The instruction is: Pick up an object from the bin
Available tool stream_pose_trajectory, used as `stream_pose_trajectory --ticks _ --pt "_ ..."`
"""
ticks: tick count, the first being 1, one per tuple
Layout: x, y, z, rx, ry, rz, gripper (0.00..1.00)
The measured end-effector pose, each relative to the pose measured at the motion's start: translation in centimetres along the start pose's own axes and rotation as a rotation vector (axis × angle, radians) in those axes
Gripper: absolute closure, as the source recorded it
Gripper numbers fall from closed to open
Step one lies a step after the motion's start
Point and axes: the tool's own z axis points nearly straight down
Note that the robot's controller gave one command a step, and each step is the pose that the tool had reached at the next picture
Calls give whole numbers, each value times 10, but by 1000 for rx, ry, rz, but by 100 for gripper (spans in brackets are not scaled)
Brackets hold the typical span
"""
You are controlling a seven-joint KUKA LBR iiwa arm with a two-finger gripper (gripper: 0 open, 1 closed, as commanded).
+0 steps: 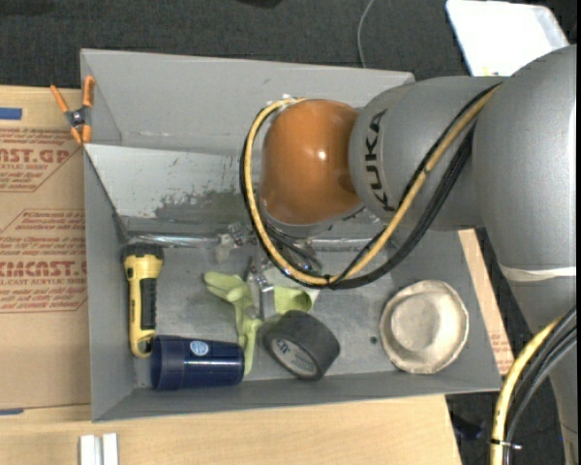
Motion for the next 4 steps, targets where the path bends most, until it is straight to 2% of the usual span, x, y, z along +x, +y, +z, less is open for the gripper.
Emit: stream_pose_trajectory --ticks 1,2,3,4 --pt "11 -5 31 -3 -2 -176 0" --pt "9 -32 48 1 -5 -211 100" --pt "9 -32 48 1 -5 -211 100" --pt "3 -34 -12 -1 0 -205 100"
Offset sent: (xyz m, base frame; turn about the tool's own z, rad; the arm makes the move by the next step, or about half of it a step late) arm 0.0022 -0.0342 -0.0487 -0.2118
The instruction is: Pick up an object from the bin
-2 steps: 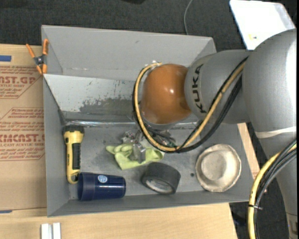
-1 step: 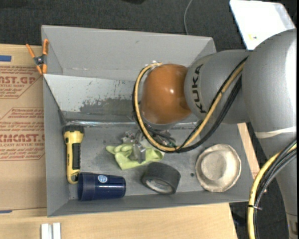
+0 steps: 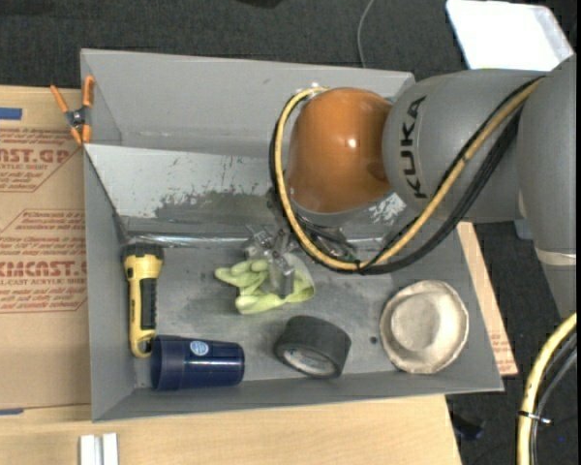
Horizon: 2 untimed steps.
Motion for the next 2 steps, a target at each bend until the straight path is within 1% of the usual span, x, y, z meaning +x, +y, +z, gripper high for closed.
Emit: stream_pose_trajectory --ticks 1,2 --pt "8 1 -79 0 -2 -9 100" --pt "1 -3 -133 -3 3 -26 100"
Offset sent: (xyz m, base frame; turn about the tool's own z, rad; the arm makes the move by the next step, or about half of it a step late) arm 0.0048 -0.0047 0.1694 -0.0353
